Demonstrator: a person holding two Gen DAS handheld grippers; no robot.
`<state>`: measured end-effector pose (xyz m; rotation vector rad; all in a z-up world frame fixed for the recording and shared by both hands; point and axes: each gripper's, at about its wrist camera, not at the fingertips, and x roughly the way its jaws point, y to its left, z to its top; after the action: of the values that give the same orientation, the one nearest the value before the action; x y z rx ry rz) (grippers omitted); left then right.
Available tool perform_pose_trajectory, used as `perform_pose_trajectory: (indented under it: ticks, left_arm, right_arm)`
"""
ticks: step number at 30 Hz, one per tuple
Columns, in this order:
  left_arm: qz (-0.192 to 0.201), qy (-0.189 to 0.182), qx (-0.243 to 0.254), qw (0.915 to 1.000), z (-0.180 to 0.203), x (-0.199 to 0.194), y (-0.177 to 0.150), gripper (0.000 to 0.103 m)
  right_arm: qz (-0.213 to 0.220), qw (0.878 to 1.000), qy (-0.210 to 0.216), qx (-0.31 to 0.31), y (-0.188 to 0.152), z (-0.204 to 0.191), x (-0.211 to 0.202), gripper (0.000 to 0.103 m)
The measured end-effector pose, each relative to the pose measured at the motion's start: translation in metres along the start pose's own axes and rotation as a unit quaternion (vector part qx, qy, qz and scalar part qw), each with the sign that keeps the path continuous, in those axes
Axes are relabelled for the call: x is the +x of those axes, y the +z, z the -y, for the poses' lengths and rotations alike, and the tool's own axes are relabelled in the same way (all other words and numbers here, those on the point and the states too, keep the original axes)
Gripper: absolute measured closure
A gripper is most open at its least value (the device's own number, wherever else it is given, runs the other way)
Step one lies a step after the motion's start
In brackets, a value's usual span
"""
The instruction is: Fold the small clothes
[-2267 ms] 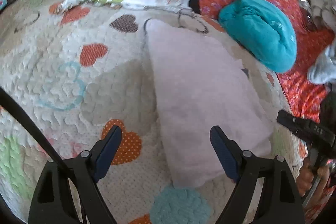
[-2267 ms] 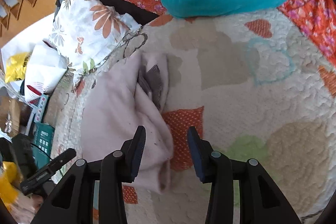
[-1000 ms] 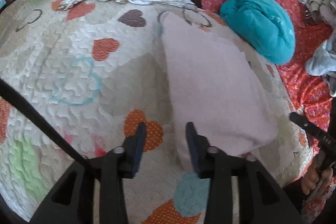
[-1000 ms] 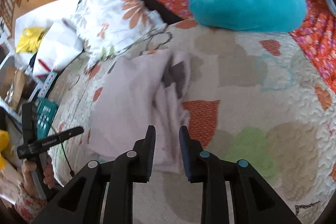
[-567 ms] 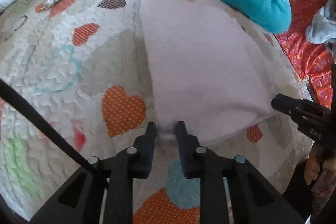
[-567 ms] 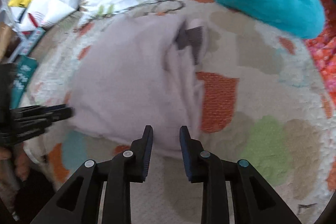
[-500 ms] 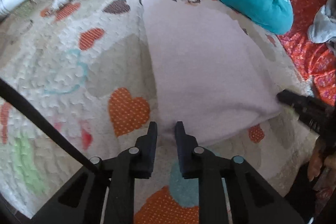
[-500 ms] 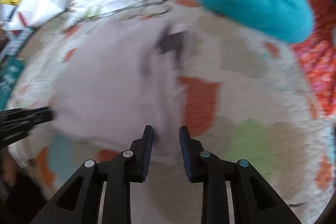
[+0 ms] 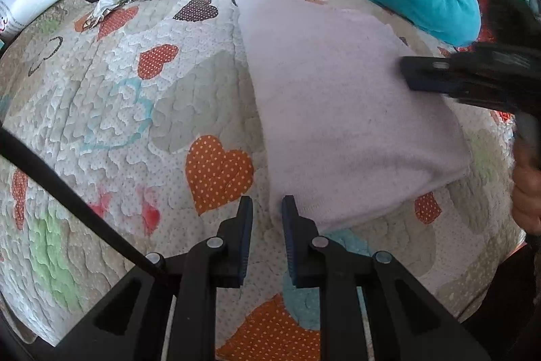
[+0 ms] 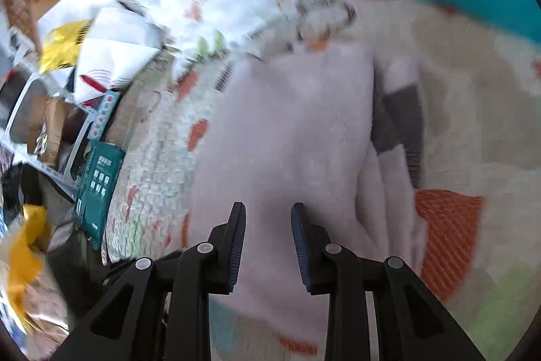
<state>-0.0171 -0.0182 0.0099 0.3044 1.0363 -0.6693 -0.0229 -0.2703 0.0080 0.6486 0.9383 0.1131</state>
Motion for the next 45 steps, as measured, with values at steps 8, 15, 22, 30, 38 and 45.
perform_pose_trajectory:
  ticks: [8,15,22,30,38,45]
  left_arm:
    - [-0.005,0.0,0.018,0.9998,0.003,-0.002,0.0,0.086]
    - [0.027,-0.094,-0.035,0.9946,-0.019,-0.039,0.01,0.073]
    - [0.042,-0.052,-0.066,0.9956,-0.039,-0.032,0.029,0.066]
    - [0.048,-0.042,-0.081,0.9947,-0.059,-0.03,0.031,0.061]
    - [0.048,-0.049,-0.112,0.9913,-0.067,-0.029,0.032,0.052]
    - [0.039,-0.036,-0.112,0.9923,-0.053,-0.021,0.033,0.044]
  right_arm:
    - [0.062,0.995,-0.072,0.026,0.032,0.027,-0.003,0.078]
    - [0.106,0.993,-0.039,-0.025,0.034,-0.017,-0.029,0.069]
    - [-0.039,0.995,0.094,-0.017,0.076,-0.056,0.074,0.068]
    - [-0.033,0.998,-0.055,0.004,0.133,-0.061,0.142,0.068]
    - [0.01,0.999,-0.04,-0.012,0.094,-0.06,0.06,0.06]
    - [-0.007,0.994,-0.084,0.077,0.015,0.036,-0.005,0.057]
